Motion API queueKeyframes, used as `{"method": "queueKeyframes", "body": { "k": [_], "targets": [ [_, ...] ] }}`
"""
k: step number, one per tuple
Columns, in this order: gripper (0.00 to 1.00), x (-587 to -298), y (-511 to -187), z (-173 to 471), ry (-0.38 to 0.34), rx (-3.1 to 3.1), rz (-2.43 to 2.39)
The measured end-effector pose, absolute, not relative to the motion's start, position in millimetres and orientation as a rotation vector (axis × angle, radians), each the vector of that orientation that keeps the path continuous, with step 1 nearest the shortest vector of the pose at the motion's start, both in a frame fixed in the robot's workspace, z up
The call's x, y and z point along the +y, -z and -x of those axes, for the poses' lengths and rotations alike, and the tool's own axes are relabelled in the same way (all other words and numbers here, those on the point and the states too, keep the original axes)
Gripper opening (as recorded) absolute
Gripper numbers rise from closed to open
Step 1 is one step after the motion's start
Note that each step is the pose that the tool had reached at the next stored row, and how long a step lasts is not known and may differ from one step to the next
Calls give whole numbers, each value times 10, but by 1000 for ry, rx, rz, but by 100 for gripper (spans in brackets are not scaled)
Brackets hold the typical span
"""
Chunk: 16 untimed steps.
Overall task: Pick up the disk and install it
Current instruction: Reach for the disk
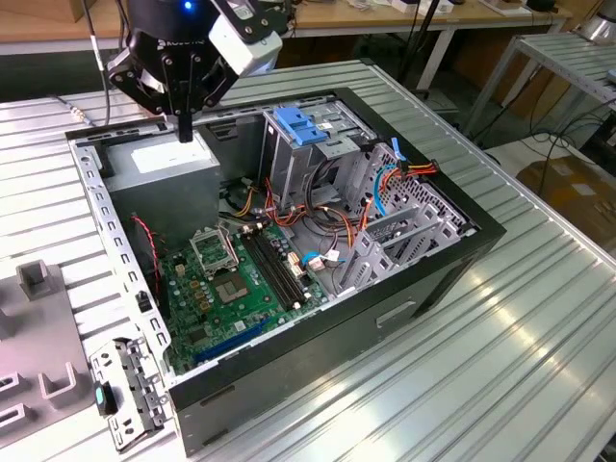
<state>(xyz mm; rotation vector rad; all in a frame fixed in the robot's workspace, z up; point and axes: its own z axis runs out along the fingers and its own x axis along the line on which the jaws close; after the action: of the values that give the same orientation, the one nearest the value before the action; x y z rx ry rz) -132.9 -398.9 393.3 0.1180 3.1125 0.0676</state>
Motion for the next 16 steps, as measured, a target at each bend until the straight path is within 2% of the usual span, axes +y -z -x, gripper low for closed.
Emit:
{"method": "queueKeyframes", "body": {
  "k": [16],
  "targets": [
    [11,-3989,-3933,1420,-68,3113,-118]
  ]
}}
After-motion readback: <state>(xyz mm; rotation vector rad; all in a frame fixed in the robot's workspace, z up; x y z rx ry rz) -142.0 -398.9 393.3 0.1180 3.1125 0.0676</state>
